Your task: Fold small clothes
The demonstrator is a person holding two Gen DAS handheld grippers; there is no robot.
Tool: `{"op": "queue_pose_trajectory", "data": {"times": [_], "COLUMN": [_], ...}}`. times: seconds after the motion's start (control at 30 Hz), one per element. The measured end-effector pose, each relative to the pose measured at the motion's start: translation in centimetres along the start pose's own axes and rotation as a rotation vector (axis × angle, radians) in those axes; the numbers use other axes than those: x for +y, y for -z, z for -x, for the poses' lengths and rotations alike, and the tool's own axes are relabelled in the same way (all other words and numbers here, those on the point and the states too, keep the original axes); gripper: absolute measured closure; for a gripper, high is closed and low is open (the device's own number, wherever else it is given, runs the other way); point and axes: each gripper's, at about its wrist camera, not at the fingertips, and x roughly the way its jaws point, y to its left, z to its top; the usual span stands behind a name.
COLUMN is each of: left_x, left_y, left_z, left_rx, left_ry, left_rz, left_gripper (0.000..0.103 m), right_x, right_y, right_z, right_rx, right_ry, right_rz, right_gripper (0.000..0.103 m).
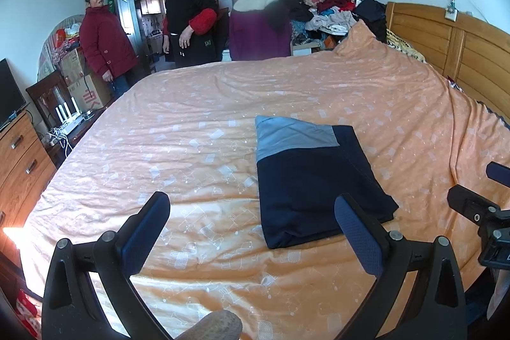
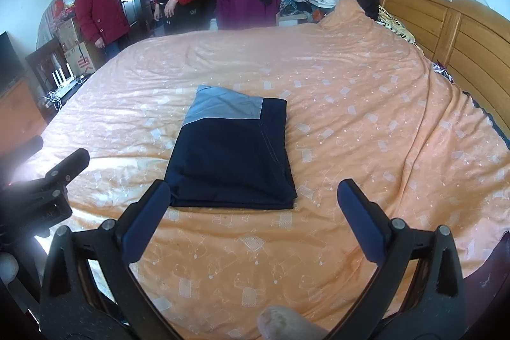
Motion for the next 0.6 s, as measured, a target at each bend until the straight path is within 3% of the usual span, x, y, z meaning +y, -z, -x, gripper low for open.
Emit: {"op": "queue_pose_trajectory", "data": {"times": [0.6], "left_x": [1.2], "left_y": [0.1], "left_z": [-0.7], "left_rx": [0.02], "left_ry": [0.0], "left_rz": [0.032], "left_gripper": [0.0], "right_x": [0.1], "right_y": [0.2], "right_z": [-0.5], "right_rx": [0.008], "right_ry": [-0.004], "right_rz": [0.002], "right_gripper": [0.0]}}
